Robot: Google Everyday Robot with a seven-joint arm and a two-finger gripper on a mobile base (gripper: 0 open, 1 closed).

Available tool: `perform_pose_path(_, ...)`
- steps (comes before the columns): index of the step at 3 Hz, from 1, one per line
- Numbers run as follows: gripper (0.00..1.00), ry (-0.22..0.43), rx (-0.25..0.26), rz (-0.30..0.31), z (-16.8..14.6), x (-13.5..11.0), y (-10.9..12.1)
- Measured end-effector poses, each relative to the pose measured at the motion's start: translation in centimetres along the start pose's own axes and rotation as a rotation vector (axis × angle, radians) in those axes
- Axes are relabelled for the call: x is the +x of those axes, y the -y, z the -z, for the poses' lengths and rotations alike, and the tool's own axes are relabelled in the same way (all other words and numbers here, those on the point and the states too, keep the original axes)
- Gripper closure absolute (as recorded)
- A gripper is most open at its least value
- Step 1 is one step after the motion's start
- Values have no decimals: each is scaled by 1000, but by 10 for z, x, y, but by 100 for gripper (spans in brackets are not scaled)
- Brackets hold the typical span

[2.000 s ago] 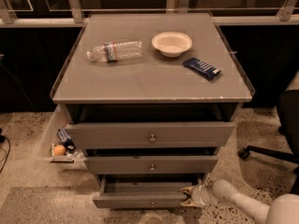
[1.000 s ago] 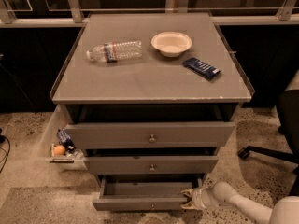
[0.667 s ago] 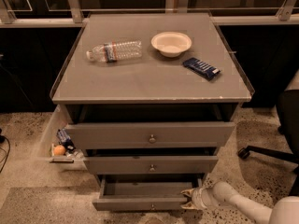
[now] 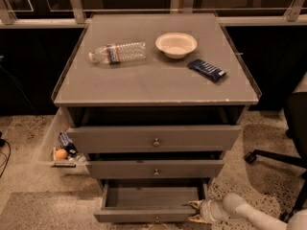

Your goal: Open bottom drawer

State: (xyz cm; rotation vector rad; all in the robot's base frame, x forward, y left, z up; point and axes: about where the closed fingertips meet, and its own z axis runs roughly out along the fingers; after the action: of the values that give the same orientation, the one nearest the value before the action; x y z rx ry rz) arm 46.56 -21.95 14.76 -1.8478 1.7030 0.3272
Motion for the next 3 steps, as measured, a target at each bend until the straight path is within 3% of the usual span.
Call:
perform_pose_path(1,84,6,-12,0,3,-1,-17)
perform_pose_path(2,96,6,-12,0,6,-3,-16)
perform_pose_path(3,77,6,-13,0,6,-3,-16)
